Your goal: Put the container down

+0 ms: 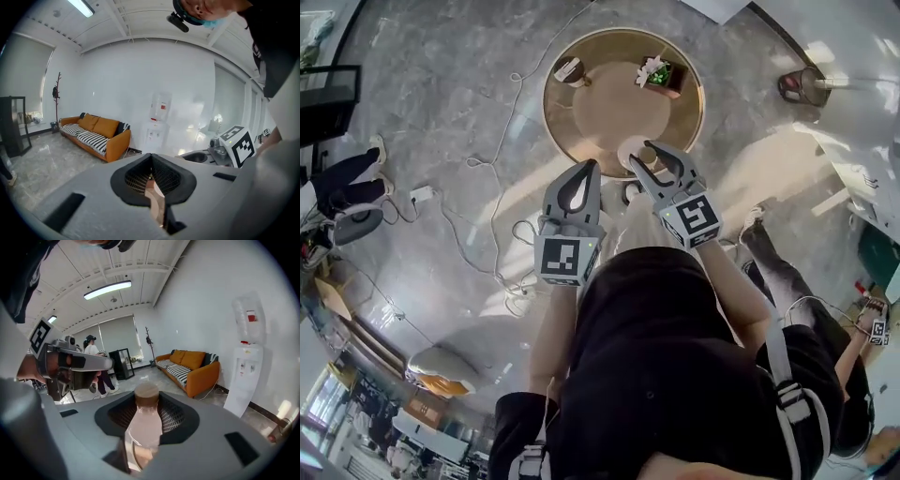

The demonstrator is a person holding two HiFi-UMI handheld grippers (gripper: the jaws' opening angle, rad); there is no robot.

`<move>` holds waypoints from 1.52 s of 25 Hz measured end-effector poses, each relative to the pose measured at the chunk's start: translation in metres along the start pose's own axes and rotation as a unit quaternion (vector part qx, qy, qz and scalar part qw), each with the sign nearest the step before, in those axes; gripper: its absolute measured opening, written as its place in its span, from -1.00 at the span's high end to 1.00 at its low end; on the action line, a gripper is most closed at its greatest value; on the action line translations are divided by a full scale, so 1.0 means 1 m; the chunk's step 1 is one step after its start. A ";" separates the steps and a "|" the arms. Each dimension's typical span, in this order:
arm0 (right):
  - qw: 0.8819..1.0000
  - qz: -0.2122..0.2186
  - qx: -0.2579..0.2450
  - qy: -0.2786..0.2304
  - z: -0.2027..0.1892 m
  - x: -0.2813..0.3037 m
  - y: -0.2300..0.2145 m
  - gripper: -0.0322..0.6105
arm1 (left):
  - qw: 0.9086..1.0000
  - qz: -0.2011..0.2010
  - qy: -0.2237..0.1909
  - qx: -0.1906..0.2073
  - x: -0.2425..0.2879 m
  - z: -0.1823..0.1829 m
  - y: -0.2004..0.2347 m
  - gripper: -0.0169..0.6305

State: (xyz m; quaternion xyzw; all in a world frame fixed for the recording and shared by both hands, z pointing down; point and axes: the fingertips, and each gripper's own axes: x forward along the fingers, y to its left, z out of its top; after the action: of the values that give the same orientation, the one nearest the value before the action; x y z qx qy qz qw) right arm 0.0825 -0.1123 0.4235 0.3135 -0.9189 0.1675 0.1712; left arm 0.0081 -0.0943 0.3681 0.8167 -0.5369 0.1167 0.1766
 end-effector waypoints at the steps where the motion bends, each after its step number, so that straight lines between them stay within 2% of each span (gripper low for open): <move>1: 1.000 0.005 -0.004 0.006 -0.004 0.008 -0.005 0.47 | 1.000 0.006 -0.001 -0.002 0.005 -0.001 0.002 0.89; 8: 0.999 0.026 -0.016 0.040 -0.046 0.049 -0.033 0.47 | 0.999 0.029 0.007 -0.032 0.030 -0.024 0.009 0.89; 10: 0.998 0.029 -0.018 0.050 -0.059 0.058 -0.036 0.47 | 0.997 0.045 0.024 -0.051 0.032 -0.035 0.014 0.89; 15: 0.997 0.033 -0.026 0.068 -0.077 0.086 -0.043 0.47 | 0.995 0.062 0.044 -0.059 0.040 -0.060 0.035 0.89; 25: 0.992 0.057 -0.045 0.103 -0.135 0.146 -0.047 0.47 | 0.995 0.048 0.063 -0.056 0.069 -0.100 0.050 0.89; 38: 0.987 0.064 -0.051 0.139 -0.212 0.207 -0.052 0.46 | 0.990 0.065 0.082 -0.092 0.086 -0.153 0.072 0.89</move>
State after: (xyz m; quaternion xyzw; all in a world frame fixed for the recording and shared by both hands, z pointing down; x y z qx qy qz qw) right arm 0.0057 -0.1706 0.7089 0.2186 -0.9115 0.1730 0.3024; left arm -0.0237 -0.1292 0.5517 0.7482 -0.5809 0.1442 0.2864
